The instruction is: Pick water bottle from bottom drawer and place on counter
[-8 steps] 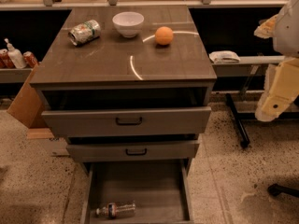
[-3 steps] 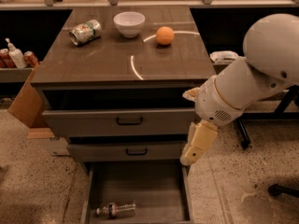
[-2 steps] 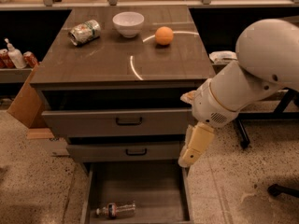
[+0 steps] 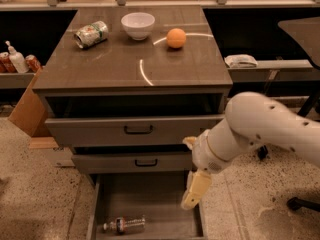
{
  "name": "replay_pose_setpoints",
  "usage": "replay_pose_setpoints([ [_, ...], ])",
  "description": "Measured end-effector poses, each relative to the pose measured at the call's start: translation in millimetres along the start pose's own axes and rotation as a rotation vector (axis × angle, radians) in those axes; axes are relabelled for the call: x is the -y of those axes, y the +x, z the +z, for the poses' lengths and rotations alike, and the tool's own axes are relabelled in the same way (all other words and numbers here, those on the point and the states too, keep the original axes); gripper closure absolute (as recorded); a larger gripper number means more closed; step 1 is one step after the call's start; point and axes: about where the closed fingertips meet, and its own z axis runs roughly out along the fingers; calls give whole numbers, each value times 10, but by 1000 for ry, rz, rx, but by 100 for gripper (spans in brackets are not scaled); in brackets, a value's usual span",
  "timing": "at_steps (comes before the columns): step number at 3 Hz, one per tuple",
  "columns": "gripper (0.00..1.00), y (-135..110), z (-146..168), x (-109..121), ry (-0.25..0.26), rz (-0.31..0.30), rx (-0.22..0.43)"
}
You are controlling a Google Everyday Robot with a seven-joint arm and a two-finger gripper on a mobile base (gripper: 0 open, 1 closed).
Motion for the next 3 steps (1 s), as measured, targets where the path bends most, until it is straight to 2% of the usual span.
replay_pose_setpoints([
  [1, 0, 285, 816, -41, -49, 13, 73],
  [2, 0, 285, 816, -41, -49, 13, 73],
  [3, 0, 412, 1103, 31, -52, 27, 45],
])
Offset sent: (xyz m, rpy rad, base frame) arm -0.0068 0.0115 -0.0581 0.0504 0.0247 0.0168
